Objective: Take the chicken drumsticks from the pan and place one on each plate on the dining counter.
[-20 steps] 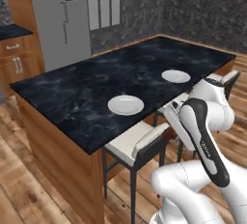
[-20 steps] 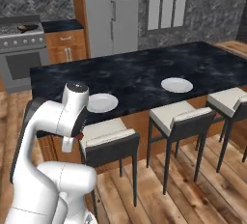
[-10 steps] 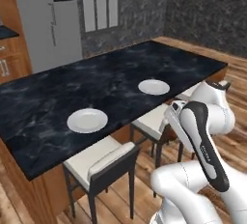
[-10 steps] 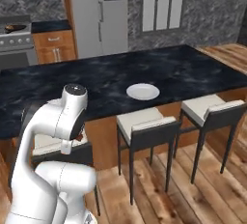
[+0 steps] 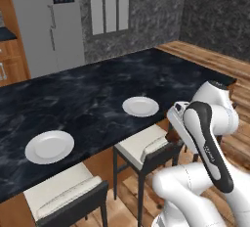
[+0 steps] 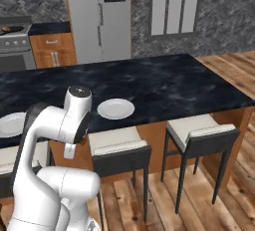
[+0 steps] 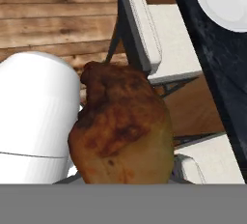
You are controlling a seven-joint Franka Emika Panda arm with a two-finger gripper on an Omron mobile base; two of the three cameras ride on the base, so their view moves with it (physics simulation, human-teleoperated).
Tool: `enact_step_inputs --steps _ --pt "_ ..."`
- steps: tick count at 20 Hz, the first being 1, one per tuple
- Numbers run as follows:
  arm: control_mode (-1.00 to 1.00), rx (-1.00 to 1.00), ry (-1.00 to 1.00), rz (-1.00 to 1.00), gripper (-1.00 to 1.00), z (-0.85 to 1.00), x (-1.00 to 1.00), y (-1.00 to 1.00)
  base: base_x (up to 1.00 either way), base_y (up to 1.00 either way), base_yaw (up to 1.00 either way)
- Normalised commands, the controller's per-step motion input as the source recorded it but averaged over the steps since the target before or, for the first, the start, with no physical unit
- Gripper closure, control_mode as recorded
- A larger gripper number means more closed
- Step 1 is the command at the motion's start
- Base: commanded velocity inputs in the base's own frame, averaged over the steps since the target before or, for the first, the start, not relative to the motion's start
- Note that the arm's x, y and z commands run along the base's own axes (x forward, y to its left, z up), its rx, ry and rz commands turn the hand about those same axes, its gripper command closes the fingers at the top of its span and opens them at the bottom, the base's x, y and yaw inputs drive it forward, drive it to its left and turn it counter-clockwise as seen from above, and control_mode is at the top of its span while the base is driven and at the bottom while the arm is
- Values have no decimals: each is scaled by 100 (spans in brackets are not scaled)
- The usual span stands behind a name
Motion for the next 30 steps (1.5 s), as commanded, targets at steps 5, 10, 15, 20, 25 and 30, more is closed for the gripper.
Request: enact_step_inputs --steps 5,10,15,20,25,30 --pt "100 0 0 0 100 0 0 0 82 -9 22" --pt "-100 0 -3 9 100 -7 3 -6 28 -1 18" --pt "-100 -6 -7 8 100 -14 53 -36 0 0 0" --pt "-100 0 0 0 100 3 97 -52 0 0 0" --pt "-100 -3 4 -5 100 2 100 -30 0 0 0" --pt "-100 -21 12 0 100 -61 100 2 0 0 0"
